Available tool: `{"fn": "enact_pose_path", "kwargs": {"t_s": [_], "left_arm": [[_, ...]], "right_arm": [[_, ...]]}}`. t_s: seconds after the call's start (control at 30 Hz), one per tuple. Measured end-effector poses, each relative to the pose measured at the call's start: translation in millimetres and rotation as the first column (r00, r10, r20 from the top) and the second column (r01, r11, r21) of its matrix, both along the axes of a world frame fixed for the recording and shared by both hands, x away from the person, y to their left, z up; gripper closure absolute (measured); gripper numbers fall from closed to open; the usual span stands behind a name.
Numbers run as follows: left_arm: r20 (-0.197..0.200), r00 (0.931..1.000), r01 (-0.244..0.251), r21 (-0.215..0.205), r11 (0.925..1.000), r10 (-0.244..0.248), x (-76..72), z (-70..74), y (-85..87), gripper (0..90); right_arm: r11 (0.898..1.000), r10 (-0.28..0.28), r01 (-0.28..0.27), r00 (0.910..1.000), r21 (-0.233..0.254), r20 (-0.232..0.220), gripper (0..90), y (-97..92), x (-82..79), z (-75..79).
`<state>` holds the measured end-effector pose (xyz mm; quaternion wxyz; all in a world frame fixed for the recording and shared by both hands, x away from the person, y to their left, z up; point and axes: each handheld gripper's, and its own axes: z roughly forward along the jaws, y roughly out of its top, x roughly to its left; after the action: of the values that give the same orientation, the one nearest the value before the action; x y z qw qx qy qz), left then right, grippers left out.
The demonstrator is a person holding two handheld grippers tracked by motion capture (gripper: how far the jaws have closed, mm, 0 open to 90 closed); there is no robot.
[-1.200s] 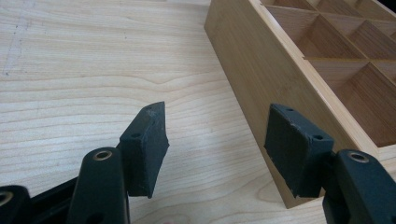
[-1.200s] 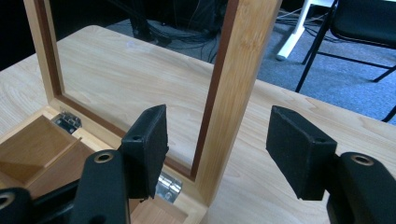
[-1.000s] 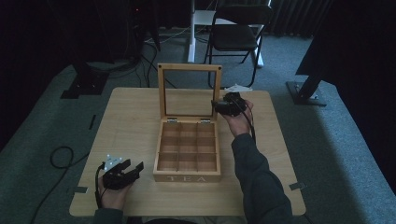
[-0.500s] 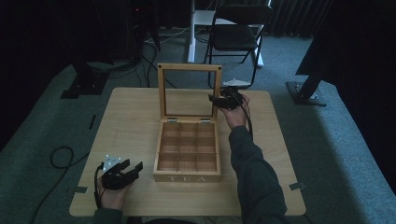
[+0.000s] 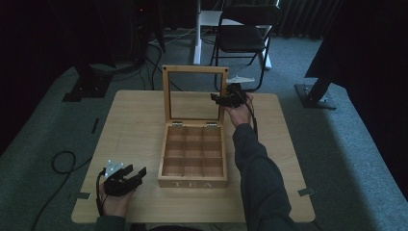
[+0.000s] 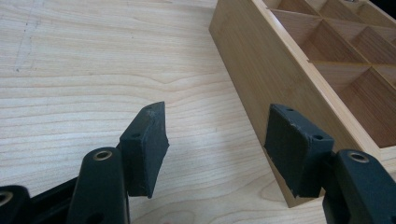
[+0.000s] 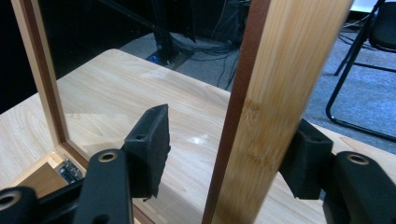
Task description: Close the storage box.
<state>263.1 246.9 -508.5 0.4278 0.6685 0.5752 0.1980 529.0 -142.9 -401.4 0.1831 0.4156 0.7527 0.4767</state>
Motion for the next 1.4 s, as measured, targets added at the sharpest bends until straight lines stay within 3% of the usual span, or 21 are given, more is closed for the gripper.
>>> {"fn": "enact_pose_path", "kwargs": {"t_s": [0.1, 0.23, 0.43, 0.63, 0.73, 1.07, 1.27, 1.4], "left_arm": [[-0.001, 1.0000, 0.000, 0.000, 1.0000, 0.000, 0.5, -0.6, -1.4, 39.6], [-0.007, 0.9999, 0.012, 0.010, 0.9999, -0.012, 1.5, -1.2, -3.1, 39.6], [-0.009, 0.9998, 0.016, 0.014, 0.9998, -0.016, 2.3, -2.0, -4.3, 39.6], [-0.006, 0.9997, 0.023, 0.038, 0.9990, -0.023, 2.5, -1.3, -7.3, 39.6], [0.004, 0.9993, 0.038, 0.077, 0.9963, -0.038, 2.3, 0.0, -11.8, 39.6], [-0.009, 0.9980, 0.063, 0.082, 0.9947, -0.062, 10.2, 4.2, -14.3, 40.3], [0.014, 0.9977, 0.065, 0.092, 0.9936, -0.067, 20.4, 17.6, -16.7, 40.8], [0.043, 0.9963, 0.070, 0.095, 0.9930, -0.074, 30.3, 34.6, -19.9, 42.2]], "right_arm": [[1.000, 0.007, -0.007, 1.0000, 0.026, 0.001, 43.2, -2.9, -2.3, 0.9], [1.000, -0.003, 0.003, 0.9995, 0.014, 0.032, 42.8, -1.4, -11.4, 1.8], [1.000, -0.009, 0.006, 0.9950, 0.024, 0.099, 43.2, -1.4, -34.2, 2.1], [1.000, -0.002, 0.003, 0.9888, -0.006, 0.149, 42.1, -0.1, -57.2, 2.3], [1.000, 0.006, -0.006, 0.9890, 0.000, 0.148, 41.4, -0.9, -65.2, 2.7], [1.000, 0.016, -0.013, 0.9914, -0.022, 0.130, 39.7, 0.0, -83.7, 6.7], [1.000, 0.005, -0.003, 0.9934, -0.019, 0.114, 38.6, 0.5, -91.4, 6.8], [1.000, -0.007, 0.009, 0.9940, -0.021, 0.109, 38.2, 1.5, -94.3, 7.1]]}}
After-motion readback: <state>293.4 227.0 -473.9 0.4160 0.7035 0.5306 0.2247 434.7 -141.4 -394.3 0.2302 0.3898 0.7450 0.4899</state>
